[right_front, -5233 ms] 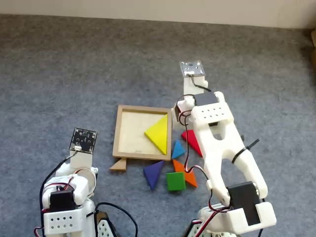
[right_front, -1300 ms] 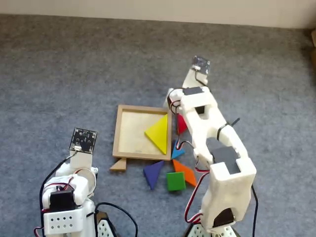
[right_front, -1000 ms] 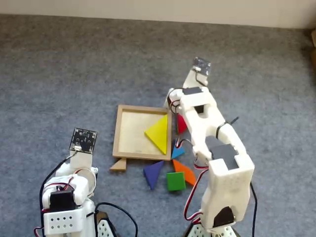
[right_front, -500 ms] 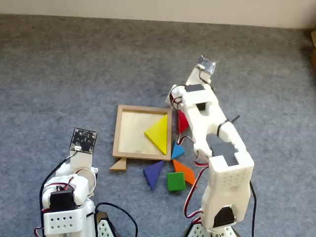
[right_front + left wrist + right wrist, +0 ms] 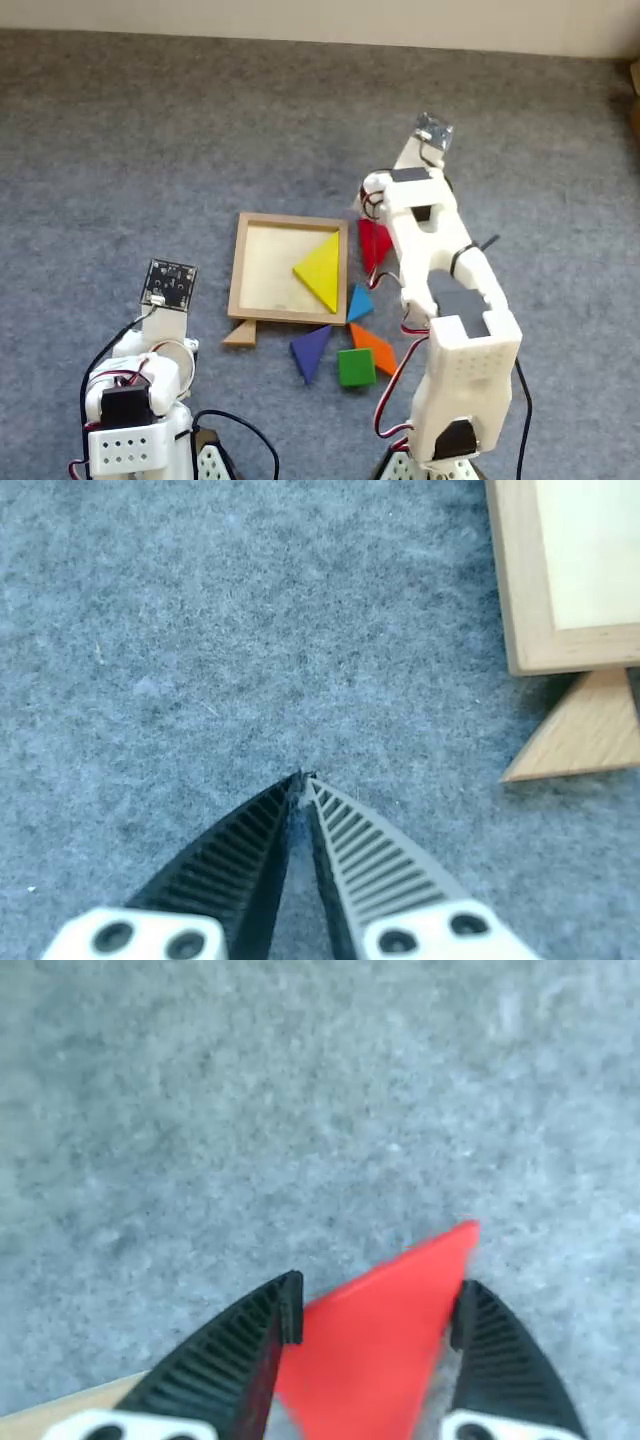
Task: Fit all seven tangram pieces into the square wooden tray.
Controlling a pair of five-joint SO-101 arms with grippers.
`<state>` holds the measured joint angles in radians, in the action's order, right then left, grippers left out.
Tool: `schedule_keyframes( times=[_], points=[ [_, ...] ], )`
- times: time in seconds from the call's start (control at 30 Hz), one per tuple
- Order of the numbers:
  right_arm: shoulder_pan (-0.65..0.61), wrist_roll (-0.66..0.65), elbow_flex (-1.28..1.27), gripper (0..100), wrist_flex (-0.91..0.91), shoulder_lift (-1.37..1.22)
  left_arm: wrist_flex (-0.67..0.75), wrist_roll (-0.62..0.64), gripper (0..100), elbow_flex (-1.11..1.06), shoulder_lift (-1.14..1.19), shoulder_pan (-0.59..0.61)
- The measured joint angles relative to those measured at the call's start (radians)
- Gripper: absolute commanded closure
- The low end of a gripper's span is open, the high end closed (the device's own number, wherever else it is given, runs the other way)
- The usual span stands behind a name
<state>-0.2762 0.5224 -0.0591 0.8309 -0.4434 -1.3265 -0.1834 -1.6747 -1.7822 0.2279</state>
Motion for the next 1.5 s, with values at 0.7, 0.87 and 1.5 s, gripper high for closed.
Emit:
schedule_keyframes(
  times=[0.7,0.87,1.5],
  points=[
    [0.012,-0.397,0.17,81.4,0.411,-0.029,0.0,0.0,99,0.0,0.0,0.0],
    [0.04,-0.496,0.17,81.0,0.477,-0.029,0.0,0.0,99,0.0,0.0,0.0],
    [0.002,-0.474,0.137,64.2,0.526,0.06,0.0,0.0,99,0.0,0.0,0.0]
  ],
)
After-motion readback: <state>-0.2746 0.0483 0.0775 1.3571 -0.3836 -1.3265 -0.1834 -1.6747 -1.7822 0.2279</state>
